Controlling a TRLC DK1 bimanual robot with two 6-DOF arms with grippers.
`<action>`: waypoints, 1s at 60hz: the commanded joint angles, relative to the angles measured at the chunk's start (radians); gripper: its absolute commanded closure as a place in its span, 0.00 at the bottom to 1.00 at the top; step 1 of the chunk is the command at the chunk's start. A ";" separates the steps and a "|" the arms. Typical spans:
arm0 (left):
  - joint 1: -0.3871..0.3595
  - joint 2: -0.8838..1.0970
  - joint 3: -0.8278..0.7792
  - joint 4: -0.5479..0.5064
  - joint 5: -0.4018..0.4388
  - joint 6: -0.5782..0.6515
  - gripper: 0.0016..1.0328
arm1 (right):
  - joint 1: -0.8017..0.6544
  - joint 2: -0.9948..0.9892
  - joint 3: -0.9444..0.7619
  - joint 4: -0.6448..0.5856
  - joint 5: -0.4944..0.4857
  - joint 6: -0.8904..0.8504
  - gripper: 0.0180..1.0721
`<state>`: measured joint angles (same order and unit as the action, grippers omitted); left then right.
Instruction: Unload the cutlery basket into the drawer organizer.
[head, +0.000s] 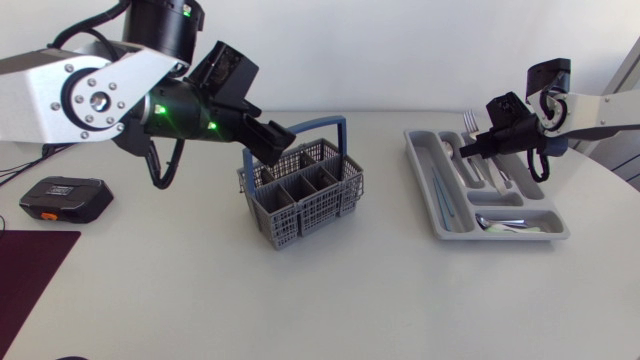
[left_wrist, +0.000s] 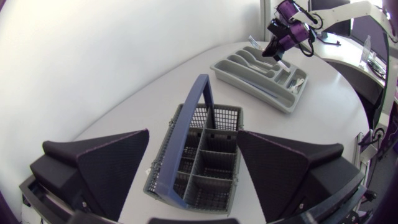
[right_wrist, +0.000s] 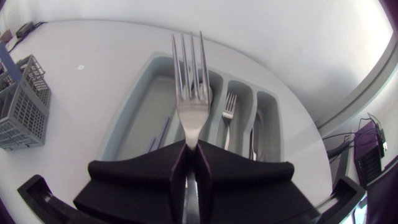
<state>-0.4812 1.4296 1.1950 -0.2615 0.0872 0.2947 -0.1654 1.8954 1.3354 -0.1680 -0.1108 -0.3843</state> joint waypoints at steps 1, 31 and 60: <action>0.027 -0.035 -0.055 0.018 -0.009 0.026 0.05 | -0.033 0.085 0.104 -0.031 -0.012 0.053 0.95; 0.069 -0.123 -0.183 0.076 -0.009 0.037 0.05 | -0.088 0.395 0.449 -0.131 -0.026 0.163 0.95; 0.122 -0.156 -0.253 0.087 -0.006 0.041 0.05 | -0.108 0.530 0.570 -0.194 0.016 0.170 0.69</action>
<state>-0.3733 1.2850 0.9783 -0.1818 0.0799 0.3157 -0.2653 2.4001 1.8797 -0.3450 -0.1013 -0.2310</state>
